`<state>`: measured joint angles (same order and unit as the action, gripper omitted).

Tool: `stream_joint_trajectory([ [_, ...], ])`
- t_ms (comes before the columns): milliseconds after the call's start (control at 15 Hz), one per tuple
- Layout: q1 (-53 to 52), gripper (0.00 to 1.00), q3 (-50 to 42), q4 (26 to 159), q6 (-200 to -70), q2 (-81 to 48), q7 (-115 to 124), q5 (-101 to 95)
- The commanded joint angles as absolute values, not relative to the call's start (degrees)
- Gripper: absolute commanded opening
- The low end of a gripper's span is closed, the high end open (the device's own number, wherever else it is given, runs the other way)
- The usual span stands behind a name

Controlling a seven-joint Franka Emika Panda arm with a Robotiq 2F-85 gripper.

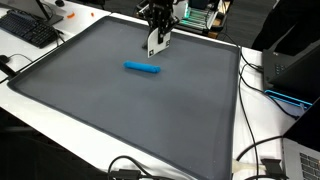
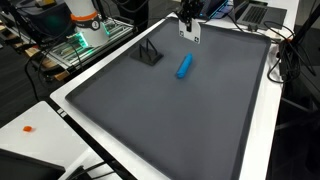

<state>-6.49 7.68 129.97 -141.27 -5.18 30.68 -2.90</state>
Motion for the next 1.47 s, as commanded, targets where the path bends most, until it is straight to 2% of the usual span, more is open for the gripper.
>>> stream_joint_trajectory([
  [0,-7.69,0.01,6.82,126.38,-138.51,-8.54,26.14,-5.56],
  [200,-7.95,0.04,6.54,127.06,-139.91,-8.18,26.2,-4.5],
  [800,-8.26,0.04,6.27,125.89,-139.64,-9.17,25.5,-5.18],
  [867,-8.26,0.01,6.26,125.89,-139.63,-9.17,25.5,-5.18],
  [1400,-7.66,0.01,7.28,122.43,-138.78,-12.64,8.95,-3.87],
])
